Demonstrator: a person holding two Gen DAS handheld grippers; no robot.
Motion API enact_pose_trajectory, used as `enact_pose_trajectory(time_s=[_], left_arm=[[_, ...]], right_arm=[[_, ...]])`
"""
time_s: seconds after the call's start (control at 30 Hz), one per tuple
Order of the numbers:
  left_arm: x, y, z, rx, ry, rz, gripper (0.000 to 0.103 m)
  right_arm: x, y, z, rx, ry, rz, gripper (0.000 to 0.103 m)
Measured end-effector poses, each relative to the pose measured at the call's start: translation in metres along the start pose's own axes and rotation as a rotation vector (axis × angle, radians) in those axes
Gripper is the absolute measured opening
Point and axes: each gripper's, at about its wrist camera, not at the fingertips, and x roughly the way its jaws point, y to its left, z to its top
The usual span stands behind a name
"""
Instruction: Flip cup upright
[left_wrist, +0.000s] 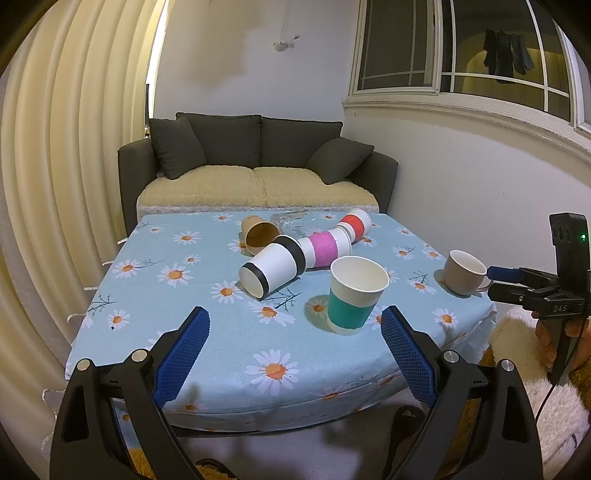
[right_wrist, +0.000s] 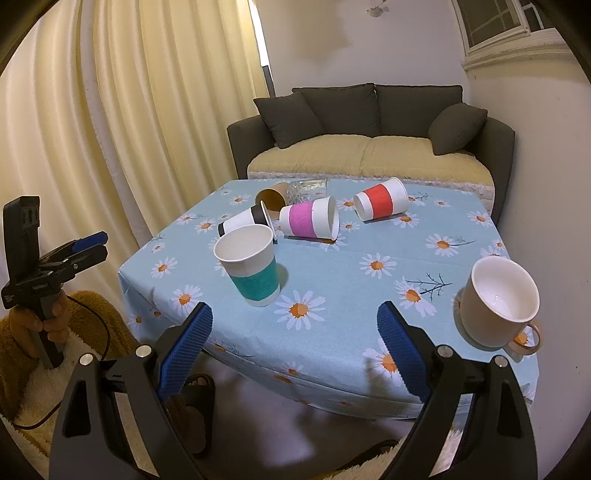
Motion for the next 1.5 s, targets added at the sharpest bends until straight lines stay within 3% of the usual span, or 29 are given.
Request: enact_pose_trajectory(time_s=[1.5], left_arm=[[0.0013, -0.0076, 0.0014, 0.015, -0.001, -0.009, 0.092]], right_arm=[[0.0035, 0.0003, 0.0008, -0.004, 0.008, -0.001, 0.090]])
